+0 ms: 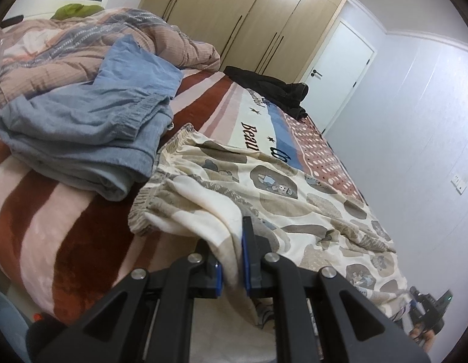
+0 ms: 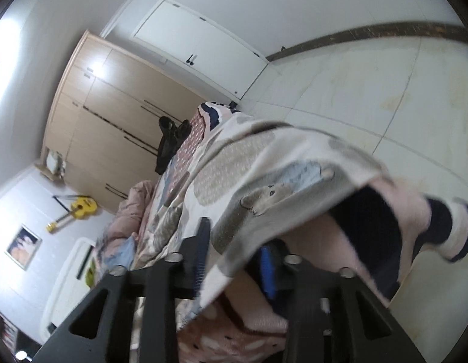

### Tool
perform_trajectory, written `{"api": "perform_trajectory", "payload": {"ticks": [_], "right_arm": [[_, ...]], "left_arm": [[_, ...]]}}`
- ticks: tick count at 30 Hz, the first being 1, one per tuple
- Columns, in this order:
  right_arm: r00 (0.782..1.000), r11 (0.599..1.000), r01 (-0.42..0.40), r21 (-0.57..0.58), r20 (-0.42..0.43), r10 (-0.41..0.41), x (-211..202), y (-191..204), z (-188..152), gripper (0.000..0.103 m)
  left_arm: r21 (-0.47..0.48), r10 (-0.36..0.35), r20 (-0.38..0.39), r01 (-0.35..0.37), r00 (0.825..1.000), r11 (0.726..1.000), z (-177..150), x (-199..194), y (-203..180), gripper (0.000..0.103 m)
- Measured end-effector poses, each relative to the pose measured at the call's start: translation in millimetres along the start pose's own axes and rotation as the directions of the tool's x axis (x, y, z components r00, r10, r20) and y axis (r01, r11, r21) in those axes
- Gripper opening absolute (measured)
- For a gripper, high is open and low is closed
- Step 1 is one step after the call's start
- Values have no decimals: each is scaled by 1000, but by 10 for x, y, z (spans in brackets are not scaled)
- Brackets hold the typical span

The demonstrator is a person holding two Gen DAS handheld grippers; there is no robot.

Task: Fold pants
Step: 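Lift the waistband with both grippers and pull it across the bed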

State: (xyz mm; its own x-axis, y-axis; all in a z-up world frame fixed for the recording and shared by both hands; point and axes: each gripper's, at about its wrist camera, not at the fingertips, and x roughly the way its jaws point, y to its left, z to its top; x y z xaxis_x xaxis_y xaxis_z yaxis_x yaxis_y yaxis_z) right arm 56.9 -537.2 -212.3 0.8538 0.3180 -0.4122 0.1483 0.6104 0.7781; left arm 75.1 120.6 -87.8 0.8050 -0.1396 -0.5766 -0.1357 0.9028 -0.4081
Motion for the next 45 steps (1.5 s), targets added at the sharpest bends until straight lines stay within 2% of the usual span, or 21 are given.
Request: {"api": "perform_trajectory", "payload": {"ticks": [7, 10, 16, 25, 32, 36, 45], "right_arm": [[996, 985, 64, -160, -58, -74, 156, 347, 207, 5], [994, 983, 66, -171, -69, -79, 133, 384, 195, 5], [998, 984, 47, -172, -32, -53, -56, 401, 205, 4], [996, 956, 66, -284, -42, -81, 59, 780, 585, 4], [987, 922, 86, -377, -96, -132, 514, 1179, 1063, 4], [973, 892, 117, -436, -130, -191, 928, 1381, 1289, 4], [946, 866, 187, -464, -150, -286, 1678, 1459, 1517, 4]], "left_arm": [[71, 22, -2, -22, 1000, 997, 129, 45, -107, 8], [75, 17, 2, -17, 1000, 997, 162, 31, -102, 7], [111, 14, 4, -15, 1000, 994, 243, 15, -171, 8], [206, 25, -17, -21, 1000, 978, 657, 109, -365, 8], [263, 64, -100, -35, 993, 964, 1097, 567, -503, 8], [285, 100, -139, -57, 985, 957, 1340, 959, -558, 8], [264, 146, -249, -78, 957, 961, 1566, 1807, -412, 10]]}}
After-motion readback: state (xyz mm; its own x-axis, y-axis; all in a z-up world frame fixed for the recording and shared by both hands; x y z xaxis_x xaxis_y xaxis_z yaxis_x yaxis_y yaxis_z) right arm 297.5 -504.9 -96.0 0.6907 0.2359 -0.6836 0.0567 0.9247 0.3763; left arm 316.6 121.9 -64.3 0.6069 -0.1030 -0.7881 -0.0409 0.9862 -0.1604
